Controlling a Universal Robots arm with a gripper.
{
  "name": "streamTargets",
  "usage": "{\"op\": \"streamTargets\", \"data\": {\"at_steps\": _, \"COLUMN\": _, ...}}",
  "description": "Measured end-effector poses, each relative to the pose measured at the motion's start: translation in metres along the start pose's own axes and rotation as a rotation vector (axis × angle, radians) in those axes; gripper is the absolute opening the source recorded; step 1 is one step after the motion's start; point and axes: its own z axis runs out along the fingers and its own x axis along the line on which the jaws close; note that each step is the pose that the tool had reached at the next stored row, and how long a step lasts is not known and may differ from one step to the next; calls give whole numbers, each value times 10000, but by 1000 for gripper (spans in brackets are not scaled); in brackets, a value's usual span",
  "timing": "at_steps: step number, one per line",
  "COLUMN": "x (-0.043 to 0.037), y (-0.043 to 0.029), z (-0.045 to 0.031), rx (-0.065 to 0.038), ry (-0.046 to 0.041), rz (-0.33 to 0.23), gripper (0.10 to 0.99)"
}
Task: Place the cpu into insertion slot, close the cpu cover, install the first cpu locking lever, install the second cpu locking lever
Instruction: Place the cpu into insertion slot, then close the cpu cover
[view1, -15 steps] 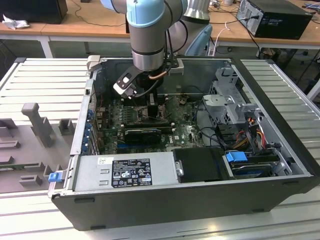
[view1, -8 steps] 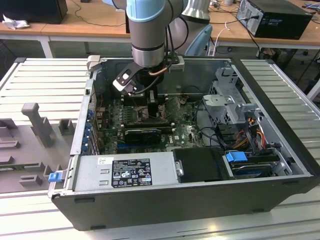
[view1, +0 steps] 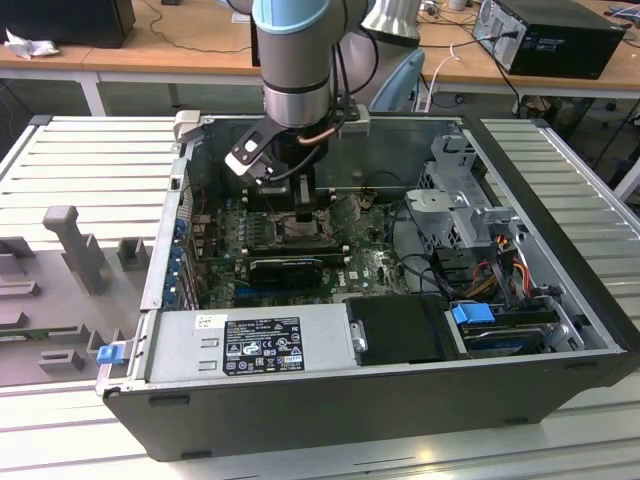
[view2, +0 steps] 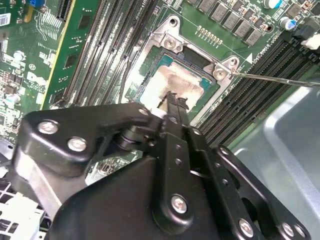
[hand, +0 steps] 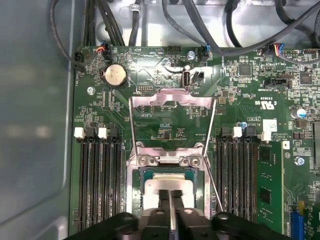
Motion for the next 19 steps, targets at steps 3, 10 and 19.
{"op": "streamTargets", "data": {"at_steps": 3, "x": 0, "y": 3, "z": -38, "rx": 4, "ry": 0, "rz": 2, "gripper": 106}}
{"op": "streamTargets", "data": {"at_steps": 10, "x": 1, "y": 9, "z": -108, "rx": 4, "ry": 0, "rz": 8, "gripper": 106}}
{"op": "streamTargets", "data": {"at_steps": 19, "x": -7, "y": 36, "z": -186, "rx": 17, "ry": 5, "rz": 11, "gripper": 106}}
